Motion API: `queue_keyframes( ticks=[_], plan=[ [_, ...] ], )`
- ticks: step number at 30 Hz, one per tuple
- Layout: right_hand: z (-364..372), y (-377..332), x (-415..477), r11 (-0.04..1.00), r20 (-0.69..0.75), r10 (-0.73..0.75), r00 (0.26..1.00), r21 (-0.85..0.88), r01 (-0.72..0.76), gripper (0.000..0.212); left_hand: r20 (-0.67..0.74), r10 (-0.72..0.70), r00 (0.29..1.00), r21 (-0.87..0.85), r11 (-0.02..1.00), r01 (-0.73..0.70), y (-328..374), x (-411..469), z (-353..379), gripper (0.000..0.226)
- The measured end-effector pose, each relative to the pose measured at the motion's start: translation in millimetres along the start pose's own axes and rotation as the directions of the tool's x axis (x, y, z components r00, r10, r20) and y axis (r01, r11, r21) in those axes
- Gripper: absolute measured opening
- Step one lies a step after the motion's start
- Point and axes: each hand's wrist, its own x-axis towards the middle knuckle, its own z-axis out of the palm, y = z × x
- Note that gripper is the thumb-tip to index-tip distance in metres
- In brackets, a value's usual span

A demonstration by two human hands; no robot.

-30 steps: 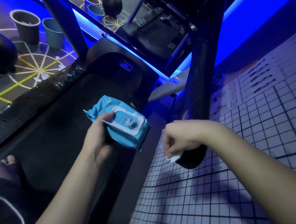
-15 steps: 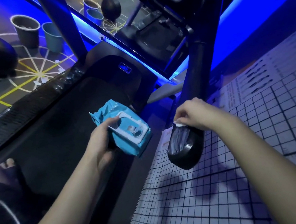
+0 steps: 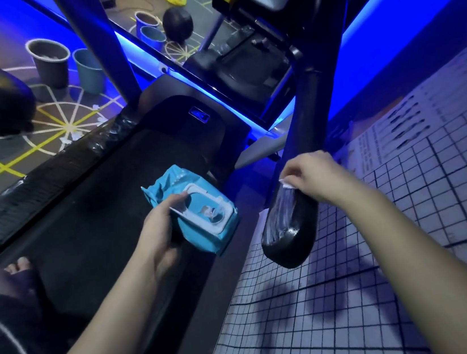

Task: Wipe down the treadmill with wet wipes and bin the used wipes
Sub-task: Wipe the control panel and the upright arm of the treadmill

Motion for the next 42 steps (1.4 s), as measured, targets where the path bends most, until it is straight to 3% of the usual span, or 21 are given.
queue_keyframes(
  ticks=[3, 6, 7, 9, 12, 14, 16, 18, 20, 23, 26, 29, 32, 34, 35, 37, 39, 41, 42],
  plan=[
    [6.8, -21.7, -18.2, 0.998, 0.152, -0.049, 0.987, -0.022, 0.053, 0.019, -0.011, 0.008, 1.0, 0.004, 1.0, -0.007, -2.2, -1.8, -3.1, 0.036],
    [14.2, -42.8, -44.3, 0.972, 0.213, -0.165, 0.963, -0.131, 0.196, 0.019, -0.012, 0.016, 1.0, 0.007, 1.0, -0.016, -3.4, -3.3, -7.1, 0.042],
    [15.8, -46.5, -52.9, 0.964, 0.234, -0.209, 0.95, -0.116, 0.241, 0.017, -0.009, 0.016, 1.0, 0.009, 1.0, -0.016, -3.9, -4.2, -8.0, 0.042],
    [16.1, -45.4, -64.6, 0.957, 0.274, -0.289, 0.917, 0.075, 0.279, 0.012, -0.01, 0.014, 1.0, 0.011, 1.0, -0.014, -4.9, -6.8, -8.4, 0.039],
    [8.4, -31.4, -65.9, 0.894, 0.097, -0.271, 0.958, 0.393, 0.213, 0.007, -0.006, 0.0, 1.0, 0.005, 1.0, 0.0, -7.0, -11.2, -7.8, 0.037],
    [4.4, -22.6, -54.1, 0.885, -0.068, -0.182, 0.981, 0.424, 0.193, 0.007, -0.011, -0.006, 1.0, 0.004, 1.0, 0.006, -7.6, -11.5, -9.6, 0.037],
    [6.0, -20.6, -32.6, 0.925, -0.108, -0.124, 0.986, 0.346, 0.154, 0.007, -0.016, -0.008, 1.0, 0.015, 1.0, 0.008, -7.2, -10.5, -12.3, 0.038],
    [9.7, -24.7, -8.0, 0.988, -0.073, -0.12, 0.99, 0.09, 0.126, 0.011, -0.021, -0.006, 1.0, 0.031, 1.0, 0.006, -7.2, -8.3, -13.5, 0.039],
    [14.1, -30.1, 12.6, 0.981, -0.053, -0.147, 0.988, -0.134, 0.139, 0.013, -0.032, -0.01, 0.999, 0.032, 0.999, 0.011, -6.8, -6.8, -13.5, 0.039],
    [20.1, -35.5, 25.1, 0.943, 0.077, -0.118, 0.99, -0.305, 0.136, 0.012, -0.03, -0.015, 0.999, 0.024, 1.0, 0.015, -5.4, -5.0, -13.5, 0.041],
    [27.6, -38.8, 21.4, 0.94, 0.217, -0.103, 0.971, -0.297, 0.166, 0.004, -0.031, 0.016, 0.999, 0.024, 1.0, -0.015, -1.3, -3.8, -13.6, 0.037],
    [33.0, -57.0, -0.6, 0.919, 0.332, -0.189, 0.924, -0.272, 0.286, 0.008, -0.041, 0.039, 0.998, 0.008, 0.999, -0.039, 2.5, -0.6, -17.0, 0.041],
    [27.8, -64.4, -18.0, 0.925, 0.454, -0.248, 0.856, -0.152, 0.349, 0.004, -0.035, 0.035, 0.999, -0.005, 0.999, -0.035, 6.3, -2.1, -16.3, 0.04],
    [11.9, -54.5, -15.0, 0.969, 0.489, -0.234, 0.84, 0.048, 0.242, 0.005, -0.027, 0.033, 0.999, -0.012, 0.999, -0.034, 8.0, -5.3, -13.6, 0.038],
    [4.3, -46.4, -9.8, 0.969, 0.441, -0.236, 0.866, 0.169, 0.179, 0.006, -0.027, 0.033, 0.999, -0.016, 0.999, -0.033, 7.7, -6.6, -12.9, 0.037],
    [-5.3, -27.8, 3.3, 0.941, 0.177, -0.162, 0.971, 0.325, 0.097, 0.009, -0.022, 0.033, 0.999, -0.03, 0.999, -0.034, 4.6, -7.4, -12.3, 0.04],
    [-4.6, -10.1, 15.8, 0.978, -0.084, -0.008, 0.996, 0.205, 0.025, 0.007, -0.016, 0.032, 0.999, -0.034, 0.999, -0.033, 0.4, -9.2, -12.2, 0.042],
    [0.5, -2.7, 16.1, 0.998, -0.074, 0.059, 0.996, -0.012, -0.06, 0.007, -0.001, 0.041, 0.999, -0.015, 0.999, -0.041, -3.8, -13.3, -10.0, 0.043],
    [2.7, -4.3, 12.6, 0.998, -0.015, 0.06, 0.998, -0.033, -0.06, 0.01, 0.004, 0.045, 0.999, -0.01, 0.999, -0.045, -5.4, -14.8, -9.4, 0.042]
  ],
)
